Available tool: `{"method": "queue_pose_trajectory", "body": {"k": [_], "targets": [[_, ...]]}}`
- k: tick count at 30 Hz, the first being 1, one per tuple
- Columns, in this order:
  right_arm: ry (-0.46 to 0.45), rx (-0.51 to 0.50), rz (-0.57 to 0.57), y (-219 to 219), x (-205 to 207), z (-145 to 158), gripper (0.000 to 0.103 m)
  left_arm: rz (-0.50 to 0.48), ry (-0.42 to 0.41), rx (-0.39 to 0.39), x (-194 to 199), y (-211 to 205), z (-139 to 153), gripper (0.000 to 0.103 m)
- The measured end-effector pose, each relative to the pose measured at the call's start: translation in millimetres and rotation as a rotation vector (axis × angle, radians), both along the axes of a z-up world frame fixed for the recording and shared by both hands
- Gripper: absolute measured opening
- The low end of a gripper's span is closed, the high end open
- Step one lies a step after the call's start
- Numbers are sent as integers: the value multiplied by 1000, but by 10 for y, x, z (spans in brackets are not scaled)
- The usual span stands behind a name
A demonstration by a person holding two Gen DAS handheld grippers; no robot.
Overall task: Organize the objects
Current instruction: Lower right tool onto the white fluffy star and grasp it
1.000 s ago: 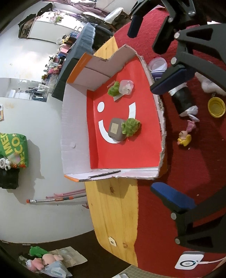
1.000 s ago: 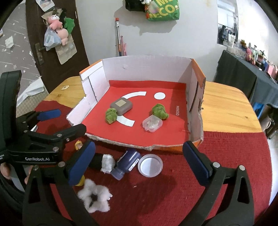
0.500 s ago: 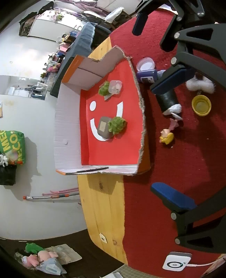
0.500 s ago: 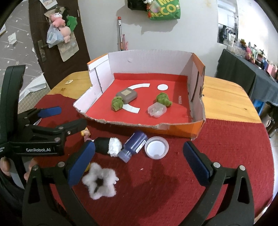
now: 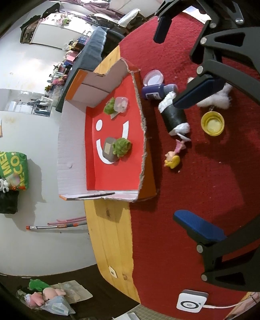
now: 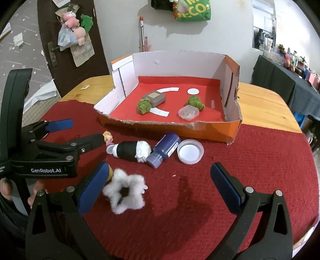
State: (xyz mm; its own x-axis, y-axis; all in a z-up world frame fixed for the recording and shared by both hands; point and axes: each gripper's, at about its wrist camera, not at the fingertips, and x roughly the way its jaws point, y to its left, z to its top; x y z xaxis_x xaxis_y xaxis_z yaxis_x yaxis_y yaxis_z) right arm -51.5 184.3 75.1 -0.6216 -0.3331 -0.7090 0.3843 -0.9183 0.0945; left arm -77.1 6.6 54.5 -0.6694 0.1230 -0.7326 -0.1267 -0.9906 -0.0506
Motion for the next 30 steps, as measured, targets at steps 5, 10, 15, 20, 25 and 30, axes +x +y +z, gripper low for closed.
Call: {"method": "queue_pose_trajectory", "body": {"k": [5, 10, 15, 20, 25, 30], "targets": [[-2, 9, 7, -34, 88, -46, 103, 0, -3, -5, 80, 11, -40, 103], [-10, 19, 18, -69, 149, -117, 103, 4, -9, -6, 133, 0, -77, 103], [-37, 32, 43, -148, 192, -247, 103, 14, -23, -3, 182, -35, -133, 103], [-60, 47, 68, -252, 190, -380, 103, 23, -31, -8, 219, -78, -166, 103], [-62, 77, 85, -356, 174, -478, 103, 29, -34, -12, 234, -112, -176, 103], [-44, 137, 79, -377, 156, -565, 103, 12, -42, -8, 248, -79, -198, 103]]}}
